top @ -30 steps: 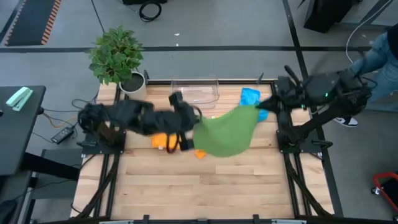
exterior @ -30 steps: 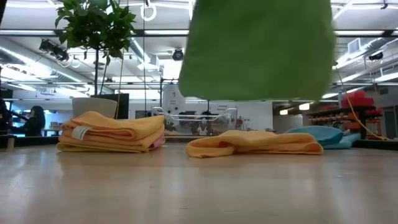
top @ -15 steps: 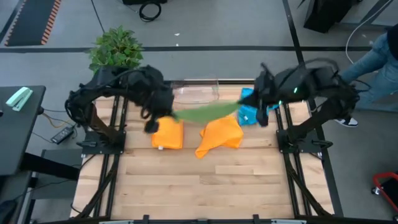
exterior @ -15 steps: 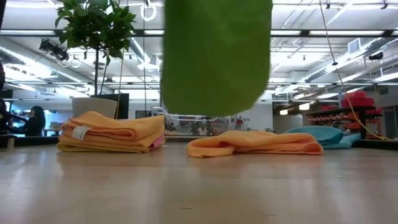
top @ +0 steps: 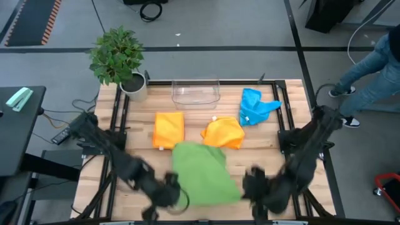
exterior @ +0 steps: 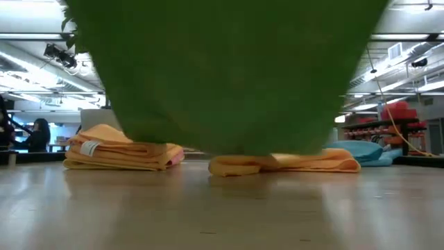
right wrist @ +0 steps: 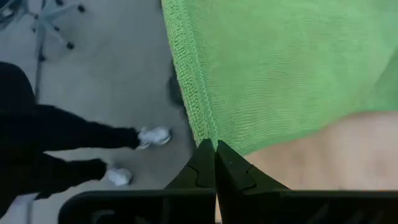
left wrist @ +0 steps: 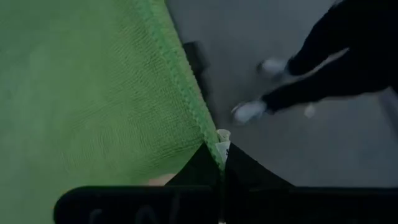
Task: Fold microfiber towels
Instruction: Fold the green microfiber cloth
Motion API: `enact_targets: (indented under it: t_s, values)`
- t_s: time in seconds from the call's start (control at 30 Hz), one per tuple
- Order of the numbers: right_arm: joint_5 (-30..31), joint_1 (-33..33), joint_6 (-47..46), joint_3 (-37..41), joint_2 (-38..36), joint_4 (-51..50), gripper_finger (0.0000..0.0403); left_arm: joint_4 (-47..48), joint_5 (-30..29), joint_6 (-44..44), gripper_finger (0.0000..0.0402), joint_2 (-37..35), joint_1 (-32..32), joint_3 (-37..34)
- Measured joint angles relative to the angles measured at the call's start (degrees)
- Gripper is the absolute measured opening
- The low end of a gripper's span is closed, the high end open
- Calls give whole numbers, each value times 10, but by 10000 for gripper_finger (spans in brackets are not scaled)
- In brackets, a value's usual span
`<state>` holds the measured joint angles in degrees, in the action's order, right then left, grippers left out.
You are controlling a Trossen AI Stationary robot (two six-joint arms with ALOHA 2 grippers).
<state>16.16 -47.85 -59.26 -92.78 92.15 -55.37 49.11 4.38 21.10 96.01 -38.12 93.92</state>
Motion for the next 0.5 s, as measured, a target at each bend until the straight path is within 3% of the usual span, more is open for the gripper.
enact_targets:
  t_s: [0.1, 0.2, 0.33, 0.5]
  values:
    - [11, -54, -70, 41, 51, 78, 0, -226, -34, 97, 5, 32, -55, -110]
    - [15, -93, -132, 56, 105, 145, 0, -399, -72, 196, 4, 86, -93, -172]
    - [16, -119, -175, 57, 154, 192, 0, -441, -88, 299, 6, 150, -121, -171]
    - [15, -120, -204, 56, 167, 191, 0, -445, -87, 322, 4, 171, -129, -161]
